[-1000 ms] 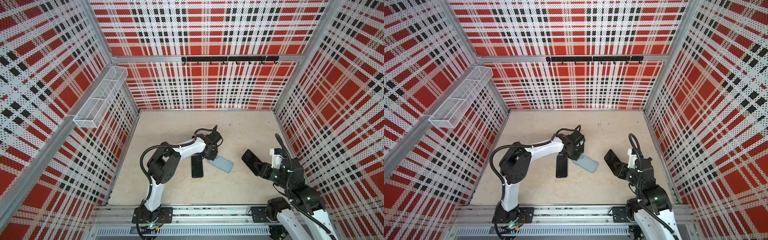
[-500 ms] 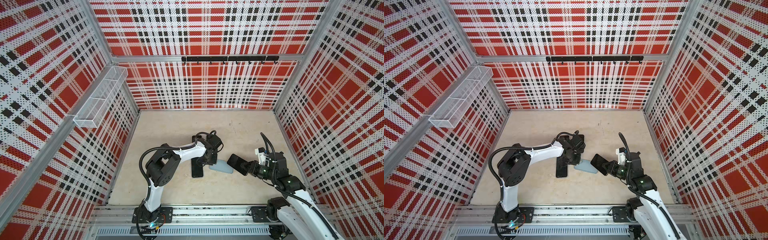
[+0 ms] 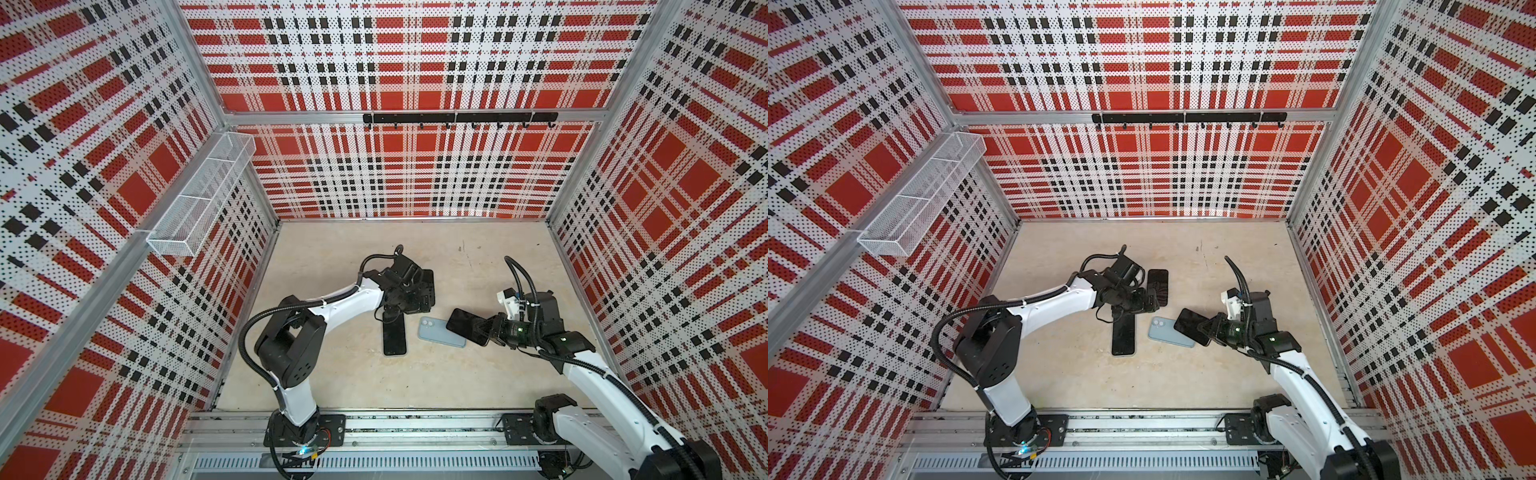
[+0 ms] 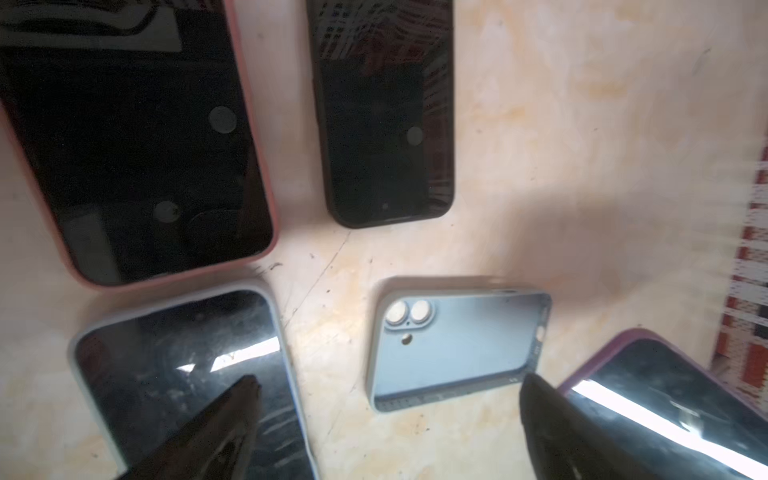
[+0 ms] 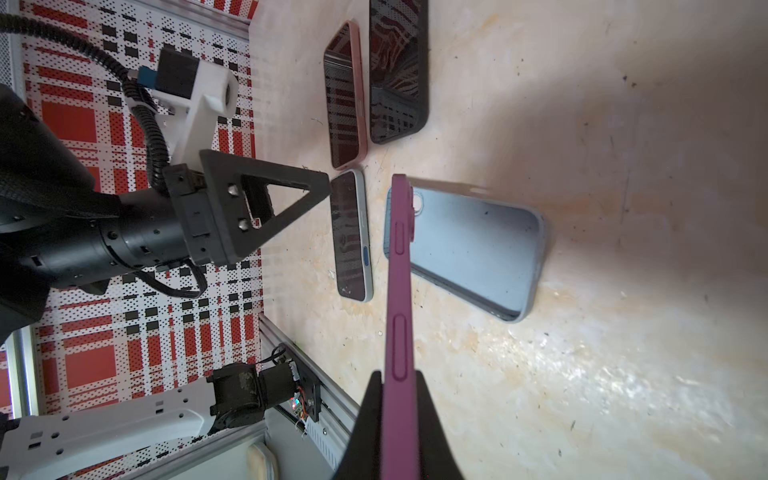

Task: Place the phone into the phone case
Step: 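Lower the purple-edged phone into the light blue case with the right gripper, then press the phone into the case with the right gripper while the left holds it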

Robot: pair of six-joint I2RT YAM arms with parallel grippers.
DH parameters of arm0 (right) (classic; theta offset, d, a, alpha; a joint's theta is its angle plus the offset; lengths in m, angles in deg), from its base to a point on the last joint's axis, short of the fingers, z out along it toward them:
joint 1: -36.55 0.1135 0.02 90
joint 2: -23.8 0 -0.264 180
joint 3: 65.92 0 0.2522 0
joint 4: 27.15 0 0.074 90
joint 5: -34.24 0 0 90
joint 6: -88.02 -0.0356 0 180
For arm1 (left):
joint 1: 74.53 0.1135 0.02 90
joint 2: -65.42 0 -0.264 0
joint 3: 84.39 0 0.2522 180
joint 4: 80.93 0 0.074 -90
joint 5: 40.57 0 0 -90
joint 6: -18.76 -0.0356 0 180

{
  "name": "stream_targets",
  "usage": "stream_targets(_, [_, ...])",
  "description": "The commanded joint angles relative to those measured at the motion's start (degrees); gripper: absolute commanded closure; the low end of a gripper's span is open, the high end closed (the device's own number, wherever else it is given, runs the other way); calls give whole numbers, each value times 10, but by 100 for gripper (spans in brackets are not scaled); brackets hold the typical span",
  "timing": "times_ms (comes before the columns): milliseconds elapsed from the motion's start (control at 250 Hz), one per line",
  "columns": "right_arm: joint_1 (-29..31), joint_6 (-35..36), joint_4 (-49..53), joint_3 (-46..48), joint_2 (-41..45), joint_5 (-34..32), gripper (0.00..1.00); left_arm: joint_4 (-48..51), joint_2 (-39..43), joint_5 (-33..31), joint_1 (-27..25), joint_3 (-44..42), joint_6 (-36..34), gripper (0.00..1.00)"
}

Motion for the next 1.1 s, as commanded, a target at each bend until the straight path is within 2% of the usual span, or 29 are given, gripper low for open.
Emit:
stream_targets(0, [-2, 18, -59, -16, -17, 29, 100, -68, 17, 66, 11, -29, 5, 0])
stream_targets(128, [0, 16, -79, -10, -47, 36, 100, -133, 18, 127, 24, -64, 26, 0])
stream_targets(252, [9, 12, -106, -2, -79, 46, 100, -157, 16, 156, 26, -78, 35, 0])
stream_targets(536, [38, 4, -180, 0, -169, 57, 100, -186, -3, 176, 26, -103, 52, 0])
stream_targets(744, [38, 10, -235, 2, -253, 93, 100, -215, -23, 192, 23, -114, 65, 0])
stream_targets(912, [38, 21, -245, -9, -318, 119, 100, -223, -40, 203, 21, -117, 70, 0])
stream_targets(1096, [37, 26, -240, -14, -352, 119, 100, -229, -47, 211, 20, -119, 76, 0])
